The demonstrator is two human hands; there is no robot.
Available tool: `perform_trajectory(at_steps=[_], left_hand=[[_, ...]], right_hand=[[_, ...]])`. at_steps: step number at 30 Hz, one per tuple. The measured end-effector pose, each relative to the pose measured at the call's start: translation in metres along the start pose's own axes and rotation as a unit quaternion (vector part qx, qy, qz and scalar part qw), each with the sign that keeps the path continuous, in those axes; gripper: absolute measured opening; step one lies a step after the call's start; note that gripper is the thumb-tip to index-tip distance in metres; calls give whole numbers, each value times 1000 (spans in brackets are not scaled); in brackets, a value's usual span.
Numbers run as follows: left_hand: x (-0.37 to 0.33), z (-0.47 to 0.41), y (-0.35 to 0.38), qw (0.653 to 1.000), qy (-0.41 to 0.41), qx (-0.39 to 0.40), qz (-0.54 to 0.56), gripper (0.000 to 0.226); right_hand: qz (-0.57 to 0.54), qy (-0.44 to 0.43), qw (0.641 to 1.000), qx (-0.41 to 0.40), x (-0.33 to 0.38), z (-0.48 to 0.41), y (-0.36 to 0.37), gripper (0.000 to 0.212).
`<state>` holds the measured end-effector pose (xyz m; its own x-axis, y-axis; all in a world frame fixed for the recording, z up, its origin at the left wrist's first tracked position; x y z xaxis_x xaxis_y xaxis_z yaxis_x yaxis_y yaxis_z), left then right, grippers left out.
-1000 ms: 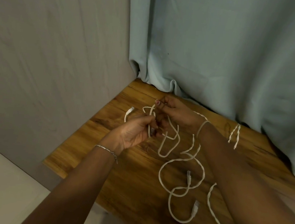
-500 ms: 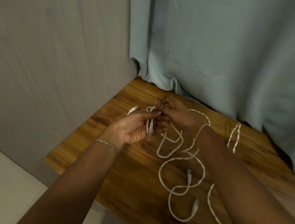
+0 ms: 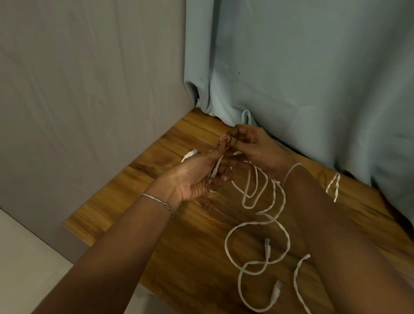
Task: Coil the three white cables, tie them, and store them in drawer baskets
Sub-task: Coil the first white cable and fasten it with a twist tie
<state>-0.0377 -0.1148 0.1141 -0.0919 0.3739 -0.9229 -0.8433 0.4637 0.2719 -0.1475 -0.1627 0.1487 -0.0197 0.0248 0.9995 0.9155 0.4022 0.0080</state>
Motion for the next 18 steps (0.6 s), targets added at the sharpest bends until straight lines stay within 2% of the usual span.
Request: perform_trajectory(at_steps=[3, 7, 12, 14, 18], left_hand=[[-1, -1, 1, 1000, 2, -11, 0, 50], [-1, 2, 2, 1000, 13, -6, 28, 36], [-4, 7, 3, 997, -11, 44, 68, 28], [-6, 9, 4, 996, -15, 54, 70, 26], [-8, 10, 5, 999, -16, 28, 15, 23]], right_hand=[[-26, 18, 999, -6, -4, 0, 1, 7], [-33, 42, 999, -1, -7, 0, 3, 28], [-64, 44, 997, -4, -9, 3, 1, 10], [-80, 42, 996, -4, -8, 5, 2, 10], [-109, 45, 993, -19, -9, 8, 2, 8]])
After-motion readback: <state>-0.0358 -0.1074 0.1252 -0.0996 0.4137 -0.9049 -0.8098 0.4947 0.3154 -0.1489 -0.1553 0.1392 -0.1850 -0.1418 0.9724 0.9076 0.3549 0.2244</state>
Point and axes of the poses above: each hand's wrist, its own z-axis away from the middle knuckle, its own y-axis out of the palm, x = y × z, the point moved 5 cm from there along -z, towards the middle knuckle, and after that the axes turned 13 degrees about -z, right-handed, at the moved point
